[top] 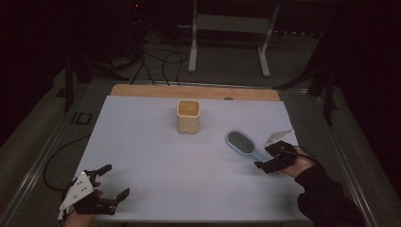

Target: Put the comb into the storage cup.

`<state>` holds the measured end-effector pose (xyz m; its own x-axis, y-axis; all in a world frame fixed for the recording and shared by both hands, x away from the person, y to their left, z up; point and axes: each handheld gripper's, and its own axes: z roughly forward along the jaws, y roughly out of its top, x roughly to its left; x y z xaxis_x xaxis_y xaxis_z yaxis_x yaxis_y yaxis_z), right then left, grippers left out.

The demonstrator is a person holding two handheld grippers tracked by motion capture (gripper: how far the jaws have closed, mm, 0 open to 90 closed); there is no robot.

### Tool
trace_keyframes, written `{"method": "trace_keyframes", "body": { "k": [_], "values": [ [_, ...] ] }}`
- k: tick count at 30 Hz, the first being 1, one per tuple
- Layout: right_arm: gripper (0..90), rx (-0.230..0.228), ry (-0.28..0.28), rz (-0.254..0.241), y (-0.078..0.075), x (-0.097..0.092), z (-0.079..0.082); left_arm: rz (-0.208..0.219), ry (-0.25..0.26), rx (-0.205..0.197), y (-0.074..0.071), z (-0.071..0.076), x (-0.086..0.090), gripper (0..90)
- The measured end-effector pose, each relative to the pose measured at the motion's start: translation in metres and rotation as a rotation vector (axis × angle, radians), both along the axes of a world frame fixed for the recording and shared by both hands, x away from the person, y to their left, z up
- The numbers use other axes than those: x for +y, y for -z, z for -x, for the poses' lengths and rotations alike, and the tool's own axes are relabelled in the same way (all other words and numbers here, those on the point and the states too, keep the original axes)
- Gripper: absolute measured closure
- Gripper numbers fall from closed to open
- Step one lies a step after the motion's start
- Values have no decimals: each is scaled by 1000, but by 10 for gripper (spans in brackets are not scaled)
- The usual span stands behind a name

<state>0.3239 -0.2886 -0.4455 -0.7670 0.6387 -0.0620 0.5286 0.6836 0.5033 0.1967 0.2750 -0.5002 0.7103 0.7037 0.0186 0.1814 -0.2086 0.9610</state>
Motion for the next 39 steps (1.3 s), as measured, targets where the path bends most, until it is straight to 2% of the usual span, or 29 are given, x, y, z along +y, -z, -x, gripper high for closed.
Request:
{"method": "trace_keyframes", "body": {
  "k": [2,5,10,14,17,19,26,32,35,39],
  "values": [
    [152,18,4,9,2,1,-4,2,0,-1,0,0,0,0],
    [147,13,4,27,4,2,-8,1,-1,1,0,0,0,0],
    [130,49,9,40,9,5,-18,1,-1,1,0,0,0,0],
    [140,53,-12,117,12,9,-26,1,-2,-1,0,0,1,0],
    [143,71,-19,153,16,12,-31,-3,-1,-2,0,0,0,0],
    [149,117,-5,153,19,12,-37,-1,0,-2,0,0,1,0],
    [109,118,19,157,25,15,-44,2,-2,-1,0,0,1,0],
    [102,152,24,173,32,18,-51,6,-3,1,0,0,1,0],
    [142,170,34,177,34,19,-54,4,-1,-1,0,0,1,0],
    [226,195,19,186,37,18,-59,6,-1,1,0,0,1,0]
  ]
}}
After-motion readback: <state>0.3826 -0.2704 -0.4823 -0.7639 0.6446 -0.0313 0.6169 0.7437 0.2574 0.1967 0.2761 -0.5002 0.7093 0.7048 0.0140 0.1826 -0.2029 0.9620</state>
